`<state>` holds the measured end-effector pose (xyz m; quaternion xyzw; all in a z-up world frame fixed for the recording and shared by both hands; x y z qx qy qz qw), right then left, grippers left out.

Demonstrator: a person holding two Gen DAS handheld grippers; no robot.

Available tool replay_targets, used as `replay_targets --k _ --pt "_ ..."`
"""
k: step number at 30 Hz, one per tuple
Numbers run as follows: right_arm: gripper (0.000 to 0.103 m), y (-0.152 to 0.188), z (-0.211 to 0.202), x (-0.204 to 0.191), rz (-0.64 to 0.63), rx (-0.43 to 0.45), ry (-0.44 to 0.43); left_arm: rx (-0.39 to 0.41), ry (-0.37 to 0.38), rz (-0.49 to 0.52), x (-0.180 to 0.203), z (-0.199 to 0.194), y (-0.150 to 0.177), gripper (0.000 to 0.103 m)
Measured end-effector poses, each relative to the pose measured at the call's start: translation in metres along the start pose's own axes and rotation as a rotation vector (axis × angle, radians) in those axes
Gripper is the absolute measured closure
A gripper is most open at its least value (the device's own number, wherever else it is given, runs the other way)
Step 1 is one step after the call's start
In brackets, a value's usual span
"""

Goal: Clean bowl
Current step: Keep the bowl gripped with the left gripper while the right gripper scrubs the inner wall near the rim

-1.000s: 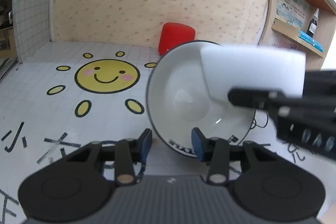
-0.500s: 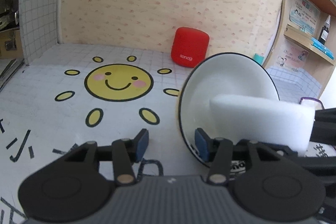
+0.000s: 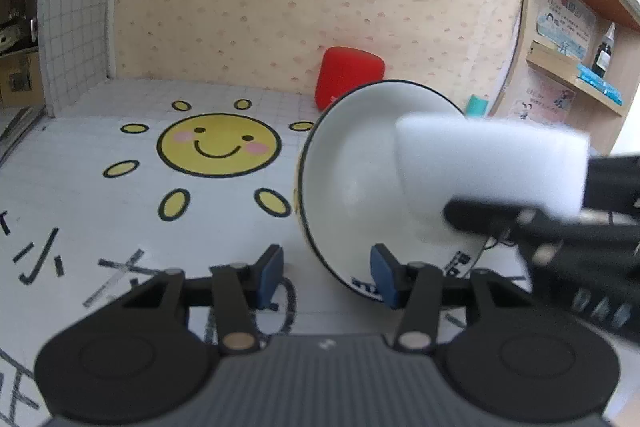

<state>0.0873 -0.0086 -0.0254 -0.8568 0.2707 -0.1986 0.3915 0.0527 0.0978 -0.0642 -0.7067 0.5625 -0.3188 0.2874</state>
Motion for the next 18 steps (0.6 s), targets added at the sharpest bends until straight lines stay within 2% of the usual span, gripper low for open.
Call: replay_targets --k 4,10,14,18 --pt "0.084 0.001 0.002 0.0 -0.014 -0.019 -0.003 -0.01 0.01 -0.013 -0.002 0.0 -0.001 0.058" --pt "0.084 -0.016 -0.009 0.004 -0.015 0.047 0.037 -0.011 -0.001 -0.005 0.0 -0.001 0.0 0.058" --pt "0.084 -0.006 0.001 0.002 -0.031 -0.002 0.043 -0.021 0.018 -0.039 -0.004 -0.001 -0.002 0.056" --pt "0.084 0.001 0.009 -0.002 -0.044 -0.036 0.018 -0.017 -0.007 -0.036 -0.007 0.004 -0.007 0.052"
Point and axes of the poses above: each gripper's, at about its wrist camera, not at the fingertips, and z roughly the way its jaws point, x to its right, y to its underside, the point moved 3 cm from there along z, roughly the way its jaws point, and after that the axes turned 5 degrees about -y, right-handed, at the moved point
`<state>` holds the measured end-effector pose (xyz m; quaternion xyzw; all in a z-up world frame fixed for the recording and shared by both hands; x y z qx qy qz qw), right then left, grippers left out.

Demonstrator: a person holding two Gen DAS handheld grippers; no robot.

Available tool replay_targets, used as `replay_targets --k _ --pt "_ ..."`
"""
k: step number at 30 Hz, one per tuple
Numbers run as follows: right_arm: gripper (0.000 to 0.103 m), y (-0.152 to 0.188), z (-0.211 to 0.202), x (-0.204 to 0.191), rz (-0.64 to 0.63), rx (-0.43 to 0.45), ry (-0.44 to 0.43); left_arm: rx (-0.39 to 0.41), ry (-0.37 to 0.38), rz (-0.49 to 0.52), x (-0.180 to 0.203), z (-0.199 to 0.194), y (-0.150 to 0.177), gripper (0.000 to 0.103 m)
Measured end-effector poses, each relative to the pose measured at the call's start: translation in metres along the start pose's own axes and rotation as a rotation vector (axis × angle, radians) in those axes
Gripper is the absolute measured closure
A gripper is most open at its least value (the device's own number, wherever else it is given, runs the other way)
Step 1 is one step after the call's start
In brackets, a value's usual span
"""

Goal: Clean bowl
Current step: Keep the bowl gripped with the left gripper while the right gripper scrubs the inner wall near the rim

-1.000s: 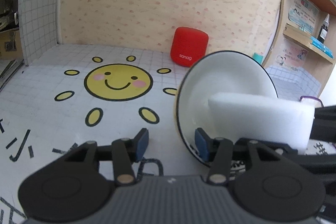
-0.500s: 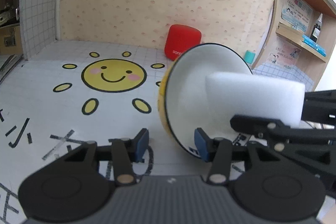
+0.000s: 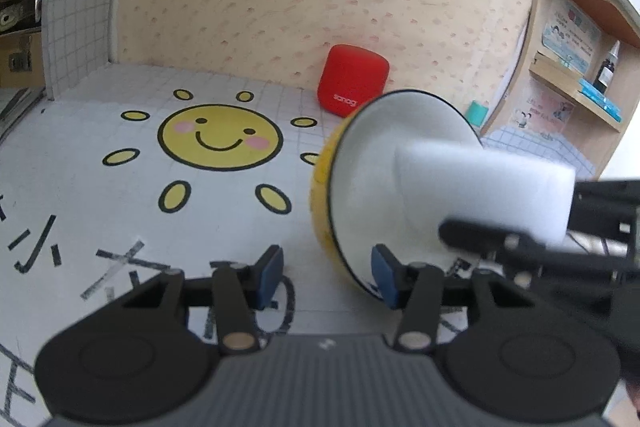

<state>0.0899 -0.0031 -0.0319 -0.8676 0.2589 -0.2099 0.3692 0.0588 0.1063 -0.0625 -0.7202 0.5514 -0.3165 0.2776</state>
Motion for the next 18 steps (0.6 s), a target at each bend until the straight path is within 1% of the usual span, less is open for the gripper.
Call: replay_targets --k 5,9,11,13,14,16,18 --pt "0.084 0.004 0.004 -0.002 -0.005 -0.016 -0.019 0.0 -0.019 -0.014 -0.005 0.005 -0.007 0.052" --pt "0.084 0.007 0.009 -0.004 -0.009 -0.032 -0.028 0.034 -0.033 -0.001 -0.005 0.008 -0.013 0.052" --pt "0.084 0.007 0.009 -0.004 -0.006 -0.032 -0.03 0.037 -0.037 0.004 -0.004 0.009 -0.013 0.052" --pt "0.085 0.006 0.007 -0.002 0.011 -0.014 -0.037 0.025 -0.029 0.004 -0.005 0.012 -0.009 0.056" --pt "0.085 0.006 0.005 -0.002 0.017 -0.006 -0.039 0.031 -0.034 0.014 -0.005 0.01 -0.007 0.058" --pt "0.085 0.0 -0.002 0.002 0.04 0.032 -0.039 0.042 -0.044 0.034 -0.002 0.008 -0.003 0.06" --pt "0.085 -0.005 -0.005 0.003 0.039 0.051 -0.022 0.049 -0.052 0.054 0.001 0.004 0.002 0.06"
Point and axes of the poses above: each gripper's, at about its wrist camera, not at the fingertips, and z roughly the way its jaws point, x to its right, y to its underside, the point moved 3 cm from there along z, roughly the way its jaws point, and after that the axes turned 5 degrees about -y, right-handed, at the moved point
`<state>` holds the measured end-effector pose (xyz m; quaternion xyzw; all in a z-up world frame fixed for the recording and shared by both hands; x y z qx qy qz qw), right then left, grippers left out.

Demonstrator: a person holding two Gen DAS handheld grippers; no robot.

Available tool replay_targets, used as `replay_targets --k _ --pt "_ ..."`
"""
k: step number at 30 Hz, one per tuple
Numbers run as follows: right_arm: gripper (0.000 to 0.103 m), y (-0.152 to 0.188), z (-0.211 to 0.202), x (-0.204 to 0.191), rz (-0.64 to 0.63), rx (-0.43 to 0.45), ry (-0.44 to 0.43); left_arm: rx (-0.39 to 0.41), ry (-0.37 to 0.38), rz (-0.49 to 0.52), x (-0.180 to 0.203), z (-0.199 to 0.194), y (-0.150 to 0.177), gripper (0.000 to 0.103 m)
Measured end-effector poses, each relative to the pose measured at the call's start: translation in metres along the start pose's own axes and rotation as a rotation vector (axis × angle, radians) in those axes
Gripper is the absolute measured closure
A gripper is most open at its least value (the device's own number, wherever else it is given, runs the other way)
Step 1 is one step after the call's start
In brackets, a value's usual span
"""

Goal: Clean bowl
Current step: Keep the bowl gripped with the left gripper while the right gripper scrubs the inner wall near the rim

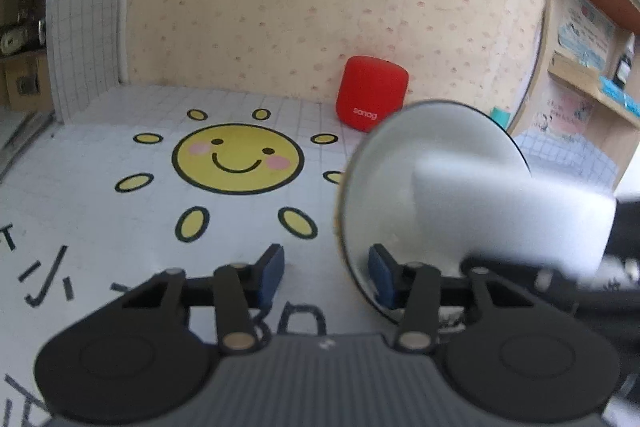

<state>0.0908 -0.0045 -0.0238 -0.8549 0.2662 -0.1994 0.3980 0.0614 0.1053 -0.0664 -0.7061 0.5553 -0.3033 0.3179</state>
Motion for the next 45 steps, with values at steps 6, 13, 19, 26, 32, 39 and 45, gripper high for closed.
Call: replay_targets --k 6,13,19,26,32,39,45 --pt "0.085 -0.004 -0.003 -0.001 -0.02 0.004 0.009 -0.02 0.041 -0.038 0.0 -0.011 0.005 0.06" --pt "0.084 0.003 0.005 -0.009 -0.062 -0.052 -0.009 -0.05 0.07 -0.09 -0.007 -0.01 0.001 0.062" --pt "0.085 -0.007 -0.006 0.001 -0.023 0.018 0.028 -0.053 0.067 -0.098 -0.009 -0.012 0.002 0.061" --pt "0.084 0.005 0.011 -0.009 -0.065 -0.057 0.004 -0.053 0.054 -0.099 -0.01 -0.009 -0.001 0.061" --pt "0.084 0.011 0.016 -0.009 -0.069 -0.087 -0.01 -0.003 0.024 -0.074 -0.011 0.0 -0.014 0.06" --pt "0.085 0.008 0.011 -0.007 -0.052 -0.062 -0.026 -0.017 0.007 -0.104 -0.015 0.003 -0.011 0.06" --pt "0.085 -0.004 0.005 -0.004 -0.043 -0.012 0.007 -0.021 -0.003 -0.085 -0.015 -0.002 -0.003 0.06"
Point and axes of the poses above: each gripper's, at about its wrist camera, not at the fingertips, and z roughly the way its jaws point, x to its right, y to its underside, the point moved 3 cm from there along z, roughly the way its jaws point, and after that the axes turned 5 degrees about -y, right-handed, at the moved point
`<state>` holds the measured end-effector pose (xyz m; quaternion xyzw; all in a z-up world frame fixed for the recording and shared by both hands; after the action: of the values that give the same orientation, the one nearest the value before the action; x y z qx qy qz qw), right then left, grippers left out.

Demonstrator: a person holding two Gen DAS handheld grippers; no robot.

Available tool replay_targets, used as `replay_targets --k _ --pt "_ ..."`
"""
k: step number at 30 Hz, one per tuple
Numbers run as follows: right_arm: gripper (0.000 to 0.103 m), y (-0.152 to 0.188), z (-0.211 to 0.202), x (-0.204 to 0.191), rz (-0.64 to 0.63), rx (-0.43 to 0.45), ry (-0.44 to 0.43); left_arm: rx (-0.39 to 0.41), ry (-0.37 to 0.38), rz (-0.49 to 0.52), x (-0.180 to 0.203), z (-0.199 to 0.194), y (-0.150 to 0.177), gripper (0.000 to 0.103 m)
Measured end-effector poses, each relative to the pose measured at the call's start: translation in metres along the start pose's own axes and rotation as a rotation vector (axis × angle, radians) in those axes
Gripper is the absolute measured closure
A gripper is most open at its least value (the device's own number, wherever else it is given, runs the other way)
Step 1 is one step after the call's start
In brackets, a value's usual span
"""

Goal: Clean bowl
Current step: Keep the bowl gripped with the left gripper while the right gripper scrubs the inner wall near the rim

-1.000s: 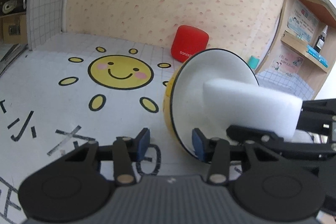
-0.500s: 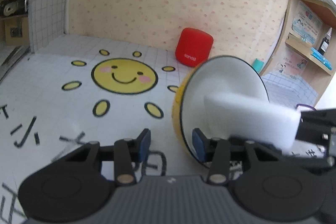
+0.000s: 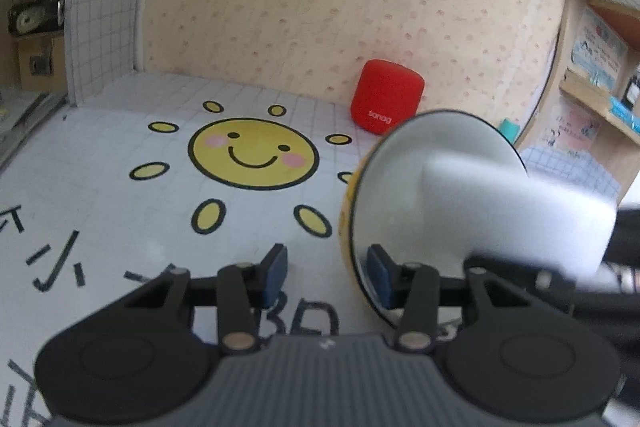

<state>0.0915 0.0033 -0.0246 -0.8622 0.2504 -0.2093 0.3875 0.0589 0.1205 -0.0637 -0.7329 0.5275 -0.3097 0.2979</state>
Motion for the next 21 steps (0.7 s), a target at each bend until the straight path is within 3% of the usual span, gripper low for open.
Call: replay_targets --k 3,10,16,21 --pt "0.085 -0.006 -0.003 0.0 -0.02 0.014 0.032 -0.009 0.011 -0.009 -0.001 -0.004 0.001 0.06" --pt "0.085 0.006 0.011 -0.017 -0.079 -0.075 -0.019 -0.018 0.028 -0.017 0.0 -0.01 0.005 0.062" --pt "0.085 -0.006 0.003 -0.007 -0.066 -0.015 0.01 -0.03 0.042 -0.04 -0.008 -0.013 0.006 0.063" --pt "0.085 -0.003 0.005 -0.008 -0.07 -0.033 0.007 -0.028 0.038 -0.05 -0.007 -0.012 0.005 0.062"
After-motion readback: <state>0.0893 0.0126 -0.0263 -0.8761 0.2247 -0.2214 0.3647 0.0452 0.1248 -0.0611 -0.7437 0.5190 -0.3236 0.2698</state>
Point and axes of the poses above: each gripper's, at about its wrist camera, not at the fingertips, and z roughly the way its jaws point, x to its right, y to its underside, the point moved 3 cm from there along z, roughly the way its jaws point, and after that the axes turned 5 degrees about -y, right-handed, at the moved point
